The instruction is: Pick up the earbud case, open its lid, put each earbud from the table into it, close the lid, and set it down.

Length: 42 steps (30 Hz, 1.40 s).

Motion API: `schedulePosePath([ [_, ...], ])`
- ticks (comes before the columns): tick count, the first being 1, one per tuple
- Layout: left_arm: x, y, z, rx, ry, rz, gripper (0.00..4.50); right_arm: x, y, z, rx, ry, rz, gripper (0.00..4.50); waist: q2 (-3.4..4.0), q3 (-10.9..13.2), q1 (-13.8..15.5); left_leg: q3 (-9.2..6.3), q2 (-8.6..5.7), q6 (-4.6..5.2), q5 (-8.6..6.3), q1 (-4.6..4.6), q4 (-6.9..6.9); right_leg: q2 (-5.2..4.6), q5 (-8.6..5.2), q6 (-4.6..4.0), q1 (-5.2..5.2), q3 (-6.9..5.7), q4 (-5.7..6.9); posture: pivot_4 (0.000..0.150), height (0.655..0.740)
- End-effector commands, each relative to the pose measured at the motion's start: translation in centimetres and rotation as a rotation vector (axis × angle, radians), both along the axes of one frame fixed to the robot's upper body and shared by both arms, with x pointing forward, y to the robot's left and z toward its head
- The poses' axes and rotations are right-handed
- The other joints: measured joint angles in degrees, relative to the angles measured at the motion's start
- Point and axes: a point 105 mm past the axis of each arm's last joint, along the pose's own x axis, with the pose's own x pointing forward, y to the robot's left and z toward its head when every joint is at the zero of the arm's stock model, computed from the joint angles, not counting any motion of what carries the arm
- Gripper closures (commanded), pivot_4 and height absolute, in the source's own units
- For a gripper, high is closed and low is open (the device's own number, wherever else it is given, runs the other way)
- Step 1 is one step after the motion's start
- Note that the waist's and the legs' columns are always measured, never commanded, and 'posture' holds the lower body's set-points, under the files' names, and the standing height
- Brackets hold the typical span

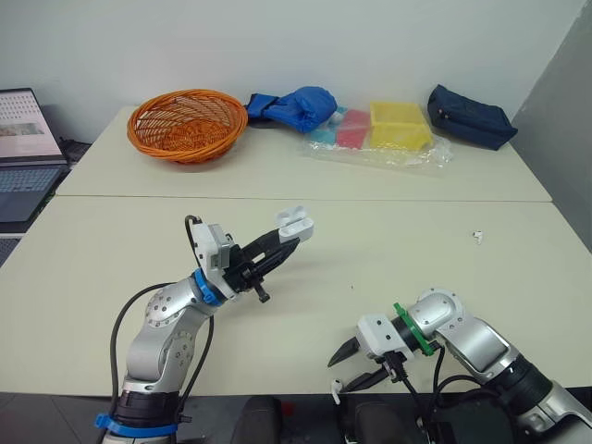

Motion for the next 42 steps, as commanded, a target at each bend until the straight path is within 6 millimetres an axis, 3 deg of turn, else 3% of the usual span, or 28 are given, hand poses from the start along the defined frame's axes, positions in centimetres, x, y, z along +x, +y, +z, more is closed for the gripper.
schedulePosePath([
  [1, -0.4, 0.1, 1.2, -0.006, -0.057, -0.005, 3.74, 0.4, 0.3, 0.2, 0.007, -0.045, 0.015, 2.39, 0.00, 0.00, 0.00, 0.00, 0.00, 0.00, 0.00, 0.00, 0.00, 0.00, 0.00, 0.00, 0.00, 0.00, 0.00, 0.150, 0.7400],
  [5, -0.4, 0.0, 1.2, -0.008, -0.056, -0.006, 3.74, 0.6, 0.4, 0.3, 0.011, -0.052, 0.019, 2.39, 0.00, 0.00, 0.00, -0.01, 0.01, 0.00, 0.00, 0.01, 0.00, 0.01, 0.00, 0.00, 0.00, -0.01, 0.01, 0.150, 0.7400],
  [11, -0.4, 0.1, 1.2, -0.008, -0.057, -0.003, 3.74, 0.6, 0.4, 0.4, 0.015, -0.039, 0.017, 4.33, 0.00, 0.00, 0.00, 0.00, 0.00, 0.00, 0.00, 0.00, 0.00, 0.00, 0.00, 0.00, 0.00, 0.01, 0.00, 0.150, 0.7400],
  [12, -0.4, 0.1, 1.1, -0.009, -0.056, -0.003, 3.74, 0.5, 0.4, 0.4, 0.015, -0.037, 0.015, 4.46, 0.00, 0.00, 0.00, 0.00, 0.00, 0.00, 0.00, 0.00, 0.00, 0.00, 0.00, 0.00, 0.00, 0.01, 0.00, 0.150, 0.7400],
  [21, -0.4, 0.3, 0.6, -0.009, -0.049, -0.006, 3.74, 1.7, -0.1, 0.7, 0.018, -0.050, -0.038, 4.46, 0.00, 0.00, 0.00, 0.01, 0.00, 0.00, 0.00, 0.00, 0.00, 0.00, 0.00, 0.00, 0.00, 0.01, 0.01, 0.150, 0.7400],
  [24, -0.4, 1.2, -0.6, -0.006, -0.037, -0.006, 3.74, 2.5, -0.5, 1.2, 0.024, -0.065, -0.073, 4.46, 0.01, -0.01, 0.00, 0.02, 0.00, 0.00, 0.00, 0.02, 0.00, 0.00, 0.00, -0.01, 0.00, 0.02, 0.01, 0.150, 0.7400],
  [29, -0.5, 1.3, -0.8, -0.007, -0.043, -0.015, 3.74, 3.5, -1.6, 3.2, 0.042, -0.102, -0.119, 4.46, 0.01, -0.01, 0.01, 0.02, 0.00, 0.00, 0.00, -0.01, 0.00, -0.01, 0.00, -0.01, -0.01, 0.00, 0.00, 0.150, 0.7400],
  [32, -0.6, 1.3, -0.8, -0.006, -0.045, -0.017, 3.74, 3.1, -1.8, 4.1, 0.053, -0.068, -0.121, 3.90, 0.01, -0.01, 0.01, 0.01, 0.00, 0.00, 0.00, -0.01, -0.01, -0.01, 0.00, -0.01, -0.01, 0.01, 0.00, 0.150, 0.7400],
  [38, -0.5, 1.0, -0.6, -0.010, -0.045, -0.022, 3.74, -0.5, -1.7, 3.3, 0.029, 0.029, -0.031, 1.72, 0.01, -0.01, 0.09, -0.04, 0.02, 0.00, 0.00, -0.02, -0.03, -0.01, -0.03, -0.04, -0.01, -0.02, -0.01, 0.150, 0.7400],
  [42, -0.4, 0.8, -0.4, -0.010, -0.048, -0.027, 3.74, -0.7, -0.3, 2.7, 0.066, 0.004, -0.050, 0.20, 0.01, -0.01, -0.09, -0.01, 0.01, 0.00, 0.00, -0.01, -0.01, -0.01, -0.02, -0.03, -0.01, -0.01, 0.00, 0.150, 0.7400],
])
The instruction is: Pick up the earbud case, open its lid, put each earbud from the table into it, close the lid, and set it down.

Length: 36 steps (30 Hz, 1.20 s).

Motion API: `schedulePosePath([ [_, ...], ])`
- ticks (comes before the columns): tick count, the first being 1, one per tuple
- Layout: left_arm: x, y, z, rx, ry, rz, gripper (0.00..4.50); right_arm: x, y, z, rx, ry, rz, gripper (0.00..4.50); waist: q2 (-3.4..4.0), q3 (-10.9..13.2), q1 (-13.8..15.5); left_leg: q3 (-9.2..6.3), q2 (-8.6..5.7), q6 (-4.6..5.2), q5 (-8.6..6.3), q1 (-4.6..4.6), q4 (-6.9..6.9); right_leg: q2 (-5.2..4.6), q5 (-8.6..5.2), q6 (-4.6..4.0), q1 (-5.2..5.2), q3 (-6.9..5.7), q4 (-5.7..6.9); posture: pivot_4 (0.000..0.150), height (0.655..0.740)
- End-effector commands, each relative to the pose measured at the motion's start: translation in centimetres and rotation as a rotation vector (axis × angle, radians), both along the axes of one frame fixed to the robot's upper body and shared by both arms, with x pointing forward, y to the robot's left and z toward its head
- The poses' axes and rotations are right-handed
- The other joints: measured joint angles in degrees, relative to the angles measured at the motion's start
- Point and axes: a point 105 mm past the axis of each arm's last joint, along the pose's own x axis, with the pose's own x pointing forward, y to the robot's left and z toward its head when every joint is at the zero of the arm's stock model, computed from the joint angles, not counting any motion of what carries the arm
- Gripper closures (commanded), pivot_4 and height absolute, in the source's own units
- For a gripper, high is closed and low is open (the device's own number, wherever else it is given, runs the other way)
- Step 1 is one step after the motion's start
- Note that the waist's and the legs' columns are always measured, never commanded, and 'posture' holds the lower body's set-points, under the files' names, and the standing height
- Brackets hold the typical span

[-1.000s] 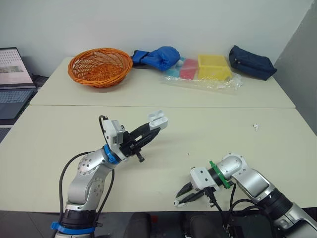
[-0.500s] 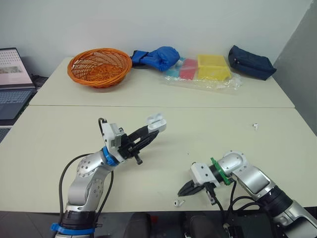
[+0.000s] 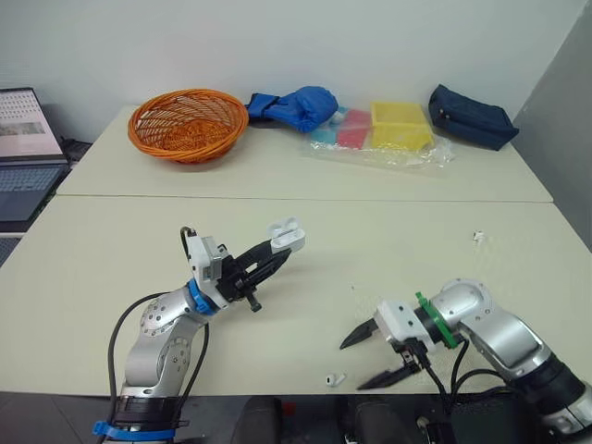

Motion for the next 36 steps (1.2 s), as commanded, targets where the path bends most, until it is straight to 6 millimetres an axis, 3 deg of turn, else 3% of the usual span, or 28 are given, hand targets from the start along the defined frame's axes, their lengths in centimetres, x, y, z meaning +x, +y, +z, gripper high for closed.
schedulePosePath([
  [1, -0.2, -0.5, 1.4, -0.007, -0.057, -0.020, 3.74, 0.0, 1.6, 0.4, 0.052, -0.059, 0.001, 0.04, 0.00, 0.00, -0.23, 0.01, 0.01, 0.00, 0.00, 0.02, 0.01, 0.00, 0.01, 0.00, 0.00, 0.01, 0.02, 0.150, 0.7400],
  [6, -0.2, -0.6, 1.7, -0.005, -0.061, -0.023, 3.74, 0.3, 2.9, -0.6, 0.061, -0.066, 0.001, 0.04, 0.00, 0.00, -0.14, 0.00, 0.01, 0.00, 0.00, 0.03, 0.01, 0.02, 0.03, -0.03, 0.00, -0.01, 0.04, 0.150, 0.7400],
  [15, -0.4, -0.6, 2.0, -0.004, -0.060, -0.017, 3.74, 0.7, 3.2, -1.7, 0.046, -0.062, -0.019, 0.04, 0.00, 0.00, -0.10, -0.02, 0.00, 0.00, 0.00, 0.01, 0.00, 0.01, 0.02, -0.02, 0.00, -0.02, 0.02, 0.150, 0.7400],
  [19, -0.4, -0.8, 2.1, -0.007, -0.062, -0.014, 3.74, 1.1, 3.0, -1.8, 0.043, -0.062, -0.029, 0.92, 0.00, 0.00, -0.10, 0.01, 0.00, 0.00, 0.00, 0.02, 0.01, 0.02, 0.02, -0.02, 0.00, 0.00, 0.02, 0.150, 0.7400],
  [27, -0.4, -0.8, 2.1, -0.008, -0.061, -0.012, 3.74, 1.3, 2.6, -1.9, 0.029, -0.070, -0.020, 3.92, 0.00, 0.00, -0.10, 0.00, 0.00, 0.00, 0.00, 0.01, 0.00, 0.02, 0.02, -0.02, 0.00, -0.01, 0.01, 0.150, 0.7400],
  [28, -0.4, -0.8, 2.1, -0.008, -0.061, -0.011, 3.74, 1.4, 2.4, -1.9, 0.027, -0.071, -0.018, 4.10, 0.00, 0.00, -0.10, 0.00, 0.00, 0.00, 0.00, 0.01, 0.00, 0.02, 0.02, -0.02, 0.00, -0.01, 0.01, 0.150, 0.7400],
  [33, -0.4, -0.9, 2.1, -0.011, -0.062, -0.010, 3.74, 1.8, 1.8, -1.5, 0.025, -0.080, -0.039, 4.09, 0.00, 0.00, -0.10, 0.01, -0.01, 0.00, 0.00, 0.01, 0.01, 0.01, 0.02, -0.02, 0.01, 0.00, 0.01, 0.150, 0.7400],
  [36, -0.3, -0.9, 2.0, -0.015, -0.063, -0.006, 3.74, 3.4, -1.2, 0.9, 0.030, -0.129, -0.200, 4.09, 0.01, 0.00, -0.06, 0.01, -0.01, 0.00, 0.00, 0.00, 0.01, -0.02, 0.02, -0.02, 0.00, 0.01, 0.01, 0.150, 0.7400],
])
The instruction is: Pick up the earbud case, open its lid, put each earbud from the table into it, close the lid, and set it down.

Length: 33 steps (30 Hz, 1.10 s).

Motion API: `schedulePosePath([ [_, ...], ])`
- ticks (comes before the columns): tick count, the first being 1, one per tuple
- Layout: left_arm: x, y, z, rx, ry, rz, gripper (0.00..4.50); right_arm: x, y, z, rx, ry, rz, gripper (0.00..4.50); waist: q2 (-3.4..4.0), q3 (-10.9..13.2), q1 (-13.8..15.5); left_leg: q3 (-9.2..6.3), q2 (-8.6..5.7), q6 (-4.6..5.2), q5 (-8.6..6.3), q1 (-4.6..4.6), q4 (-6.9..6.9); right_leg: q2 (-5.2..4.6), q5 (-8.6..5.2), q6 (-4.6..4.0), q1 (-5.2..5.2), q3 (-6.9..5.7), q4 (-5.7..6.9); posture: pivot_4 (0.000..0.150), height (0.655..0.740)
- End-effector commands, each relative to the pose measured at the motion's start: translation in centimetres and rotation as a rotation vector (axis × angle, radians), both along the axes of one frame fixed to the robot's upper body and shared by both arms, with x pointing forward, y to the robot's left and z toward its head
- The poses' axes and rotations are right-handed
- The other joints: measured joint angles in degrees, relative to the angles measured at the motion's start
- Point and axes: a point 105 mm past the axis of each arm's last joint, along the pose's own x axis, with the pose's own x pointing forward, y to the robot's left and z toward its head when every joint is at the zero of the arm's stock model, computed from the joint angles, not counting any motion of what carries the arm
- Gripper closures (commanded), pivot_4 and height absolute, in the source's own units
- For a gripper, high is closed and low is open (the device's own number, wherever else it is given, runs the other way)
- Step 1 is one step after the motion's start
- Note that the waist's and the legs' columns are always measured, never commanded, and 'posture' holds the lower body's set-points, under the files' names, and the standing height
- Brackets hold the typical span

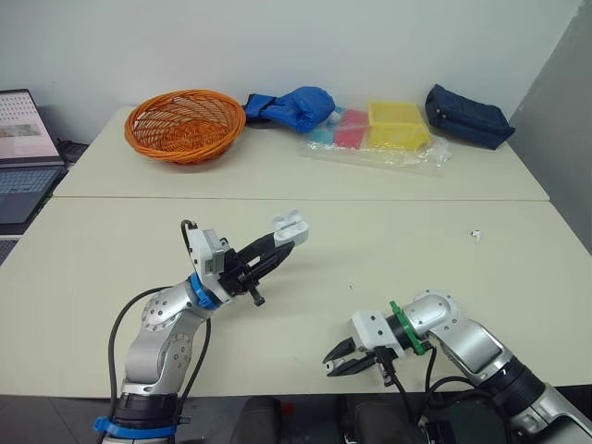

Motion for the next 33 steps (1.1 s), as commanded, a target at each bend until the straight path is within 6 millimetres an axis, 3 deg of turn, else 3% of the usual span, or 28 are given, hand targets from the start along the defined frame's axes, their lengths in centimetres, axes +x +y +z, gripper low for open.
schedulePosePath([
  [1, -0.4, -0.3, 1.0, -0.011, -0.050, -0.009, 3.74, 2.0, -3.6, 3.7, 0.027, -0.078, -0.175, 4.09, 0.00, 0.00, 0.22, 0.00, 0.00, 0.00, 0.00, 0.00, 0.00, -0.02, 0.00, 0.00, 0.01, 0.00, -0.01, 0.150, 0.7400],
  [4, -0.4, -0.3, 0.9, -0.016, -0.050, -0.004, 3.74, 2.2, -6.6, 5.5, 0.018, -0.067, -0.312, 4.09, -0.03, -0.01, 0.33, 0.03, -0.01, 0.00, 0.00, -0.03, 0.01, -0.12, -0.01, 0.02, 0.01, 0.02, -0.06, 0.150, 0.7400],
  [7, -0.3, -0.4, 0.7, -0.029, -0.050, 0.001, 3.74, 1.9, -13.1, 6.2, -0.102, -0.053, -0.549, 4.09, 0.02, -0.03, 0.99, -0.03, -0.02, 0.00, 0.00, -0.06, -0.04, -0.11, -0.02, 0.01, 0.03, -0.02, -0.10, 0.150, 0.7400],
  [9, -0.1, -0.5, 0.7, -0.040, -0.053, 0.001, 3.74, 2.1, -17.1, 5.7, -0.192, -0.054, -0.709, 4.09, 0.00, -0.03, 1.35, 0.04, -0.08, 0.00, -0.01, -0.06, -0.05, -0.10, -0.06, 0.03, 0.04, -0.01, -0.16, 0.150, 0.7400],
  [14, 0.1, -1.0, 0.8, -0.052, -0.057, -0.017, 3.74, 1.4, -21.6, 3.7, -0.328, -0.029, -0.813, 4.09, 0.00, -0.04, 0.97, 0.07, -0.05, 0.00, 0.00, 0.04, 0.00, -0.01, -0.15, -0.26, 0.07, 0.05, -0.11, 0.150, 0.7400],
  [23, -0.1, -1.1, 0.7, -0.050, -0.059, -0.023, 3.74, 2.7, -23.7, 2.8, -0.413, -0.045, -0.892, 4.09, 0.06, -0.08, 0.05, 0.09, -0.08, 0.00, 0.00, 0.11, 0.00, 0.01, -0.08, -0.12, 0.10, 0.09, -0.03, 0.150, 0.7400],
  [29, -0.4, -1.0, 0.6, -0.048, -0.056, -0.019, 3.74, 2.3, -25.4, 2.3, -0.486, -0.059, -0.886, 4.09, 0.06, -0.08, 0.06, 0.08, -0.10, 0.00, 0.00, 0.12, 0.01, -0.02, -0.12, -0.18, 0.17, 0.09, -0.11, 0.150, 0.7400],
  [33, -0.4, -1.1, 0.6, -0.048, -0.058, -0.022, 3.74, 2.2, -25.6, 2.0, -0.492, -0.046, -0.892, 4.09, 0.04, -0.09, 0.13, 0.06, -0.10, 0.00, 0.00, 0.25, 0.03, -0.04, -0.18, -0.28, 0.35, 0.07, -0.17, 0.150, 0.7400],
])
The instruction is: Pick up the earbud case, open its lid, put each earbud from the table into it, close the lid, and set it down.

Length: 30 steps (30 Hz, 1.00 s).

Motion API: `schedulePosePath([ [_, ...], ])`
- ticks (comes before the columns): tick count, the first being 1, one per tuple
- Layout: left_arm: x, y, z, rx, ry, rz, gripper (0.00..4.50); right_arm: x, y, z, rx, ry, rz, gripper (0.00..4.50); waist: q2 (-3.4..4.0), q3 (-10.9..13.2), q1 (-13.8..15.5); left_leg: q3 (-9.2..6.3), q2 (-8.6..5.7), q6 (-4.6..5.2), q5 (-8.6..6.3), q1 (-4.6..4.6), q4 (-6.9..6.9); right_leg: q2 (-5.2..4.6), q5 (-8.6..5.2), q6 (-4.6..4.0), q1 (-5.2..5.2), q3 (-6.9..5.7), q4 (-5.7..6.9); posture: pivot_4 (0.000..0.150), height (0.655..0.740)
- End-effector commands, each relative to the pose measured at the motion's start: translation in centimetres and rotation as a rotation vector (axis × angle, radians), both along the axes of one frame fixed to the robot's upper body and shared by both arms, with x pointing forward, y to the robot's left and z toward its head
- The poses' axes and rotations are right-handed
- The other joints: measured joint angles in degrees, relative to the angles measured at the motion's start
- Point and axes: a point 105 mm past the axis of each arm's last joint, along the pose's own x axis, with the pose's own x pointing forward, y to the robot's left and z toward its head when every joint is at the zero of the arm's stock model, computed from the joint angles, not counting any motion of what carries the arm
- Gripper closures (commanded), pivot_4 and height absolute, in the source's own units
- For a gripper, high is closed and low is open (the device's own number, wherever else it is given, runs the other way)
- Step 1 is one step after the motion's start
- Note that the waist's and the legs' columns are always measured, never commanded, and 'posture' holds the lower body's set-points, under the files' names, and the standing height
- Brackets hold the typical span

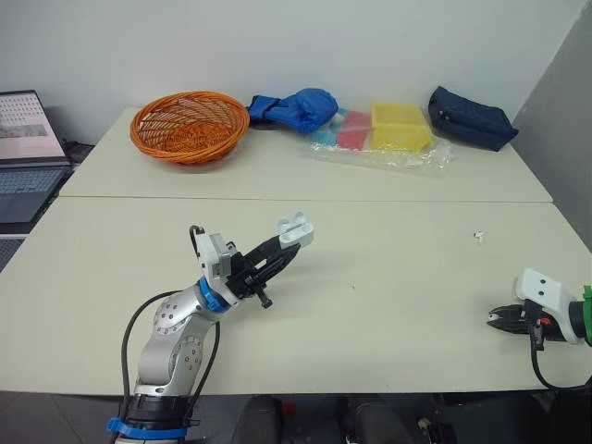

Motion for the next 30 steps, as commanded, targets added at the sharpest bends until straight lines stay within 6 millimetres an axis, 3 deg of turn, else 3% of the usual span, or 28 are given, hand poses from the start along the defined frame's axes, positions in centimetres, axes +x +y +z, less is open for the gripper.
schedulePosePath([
  [1, -0.5, -0.4, 1.3, -0.004, -0.066, -0.015, 3.74, -0.4, -0.8, -0.6, -0.038, 0.034, -0.023, 3.74, 0.00, 0.00, 0.00, 0.00, 0.00, 0.00, 0.00, 0.06, 0.00, -0.01, 0.00, 0.00, 0.06, 0.00, -0.01, 0.150, 0.7400],
  [7, -0.5, -0.5, 1.4, -0.007, -0.067, -0.023, 3.74, -0.8, -1.9, -0.5, -0.090, 0.053, -0.014, 1.73, 0.00, 0.00, 0.18, -0.02, 0.01, 0.00, 0.00, 0.16, -0.03, -0.02, -0.02, -0.02, 0.18, -0.02, -0.06, 0.150, 0.7400],
  [14, -0.4, -0.5, 1.3, -0.011, -0.063, -0.023, 3.74, -1.6, -2.0, 0.3, -0.146, 0.147, -0.022, 1.73, 0.00, -0.01, 0.17, 0.00, 0.05, -0.01, -0.01, 0.16, -0.07, -0.04, -0.04, -0.04, 0.19, 0.00, -0.12, 0.150, 0.7400],
  [21, -0.2, -0.6, 1.2, -0.016, -0.060, -0.018, 3.74, -0.1, 0.0, 1.3, -0.066, 0.151, -0.134, 1.73, 0.01, 0.00, -0.01, -0.02, 0.03, -0.01, -0.01, 0.19, -0.07, -0.03, -0.04, -0.04, 0.18, -0.01, -0.06, 0.150, 0.7400],
  [30, -0.2, -0.5, 1.1, -0.015, -0.059, -0.013, 3.74, 0.8, 0.7, 1.6, -0.100, 0.154, -0.164, 1.73, 0.01, 0.00, -0.17, 0.02, 0.04, -0.01, -0.01, 0.18, -0.08, -0.03, -0.04, -0.04, 0.15, 0.01, -0.08, 0.150, 0.7400],
])
